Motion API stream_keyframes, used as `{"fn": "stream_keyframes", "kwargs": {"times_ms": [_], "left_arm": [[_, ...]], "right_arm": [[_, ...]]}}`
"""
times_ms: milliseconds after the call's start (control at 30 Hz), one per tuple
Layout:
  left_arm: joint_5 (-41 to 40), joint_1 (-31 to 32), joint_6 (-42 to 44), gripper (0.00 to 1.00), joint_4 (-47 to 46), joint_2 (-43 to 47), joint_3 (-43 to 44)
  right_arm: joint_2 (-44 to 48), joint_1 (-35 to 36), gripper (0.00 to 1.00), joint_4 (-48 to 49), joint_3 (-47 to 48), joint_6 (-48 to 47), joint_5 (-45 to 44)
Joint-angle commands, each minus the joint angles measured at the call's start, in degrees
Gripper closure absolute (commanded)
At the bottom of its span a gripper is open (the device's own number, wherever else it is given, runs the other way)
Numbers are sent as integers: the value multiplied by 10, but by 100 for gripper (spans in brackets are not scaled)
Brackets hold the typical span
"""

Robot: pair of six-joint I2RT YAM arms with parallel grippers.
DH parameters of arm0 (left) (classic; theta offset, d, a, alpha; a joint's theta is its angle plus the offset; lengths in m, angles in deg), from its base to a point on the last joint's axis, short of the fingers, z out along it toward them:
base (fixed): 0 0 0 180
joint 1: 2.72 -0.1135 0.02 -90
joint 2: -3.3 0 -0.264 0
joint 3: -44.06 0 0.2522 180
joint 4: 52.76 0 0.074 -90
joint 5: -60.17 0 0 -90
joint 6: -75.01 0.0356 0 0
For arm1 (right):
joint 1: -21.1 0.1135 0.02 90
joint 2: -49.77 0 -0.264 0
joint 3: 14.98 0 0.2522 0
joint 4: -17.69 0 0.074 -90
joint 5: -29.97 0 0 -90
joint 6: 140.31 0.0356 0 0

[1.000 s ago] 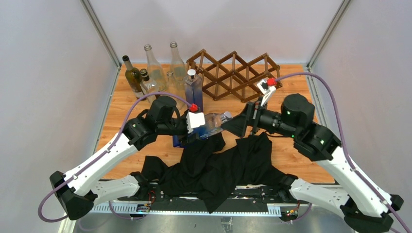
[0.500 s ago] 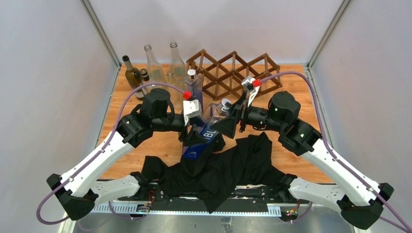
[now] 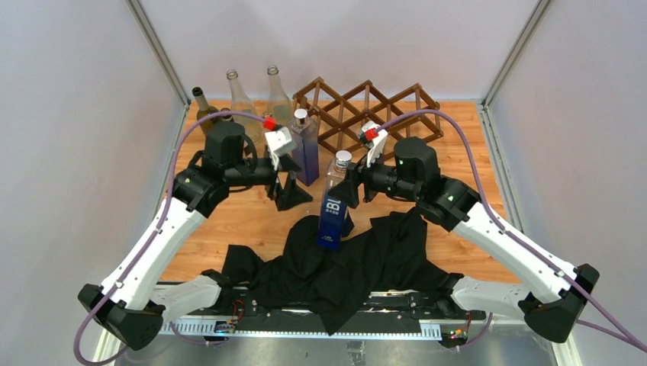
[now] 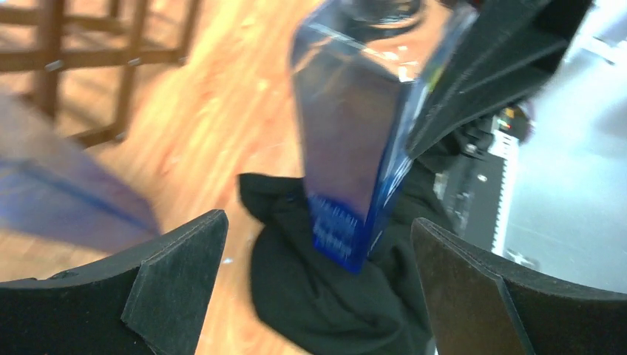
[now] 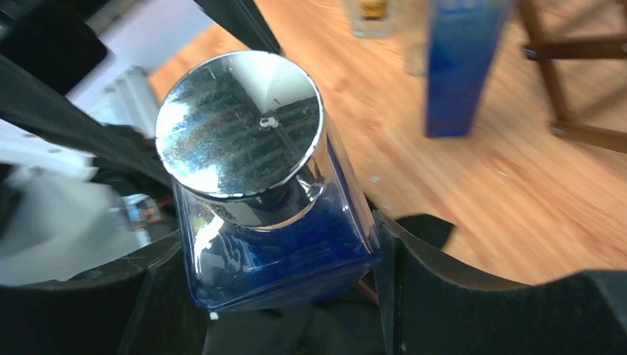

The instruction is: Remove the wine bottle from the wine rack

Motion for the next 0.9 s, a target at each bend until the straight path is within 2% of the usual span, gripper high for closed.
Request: {"fn": "stream_keyframes", "kwargs": {"times_ms": [0, 133, 300, 567, 867], "left_arm": [[-42, -92, 17, 0, 1, -7, 3], [-101, -152, 45, 0, 7, -3, -21], [-196, -188, 71, 0, -11, 16, -64], [-247, -230, 62, 0, -100, 56, -158], [-315, -235, 39, 0, -192, 43, -241]], "right_arm": [[-6, -3, 100, 36, 57, -73, -150], [-39, -11, 100, 81, 44, -96, -225], [-91, -31, 100, 153, 45, -122, -281], [-176, -89, 100, 260, 52, -82, -282], [-252, -102, 100, 272, 82, -50, -281]]}}
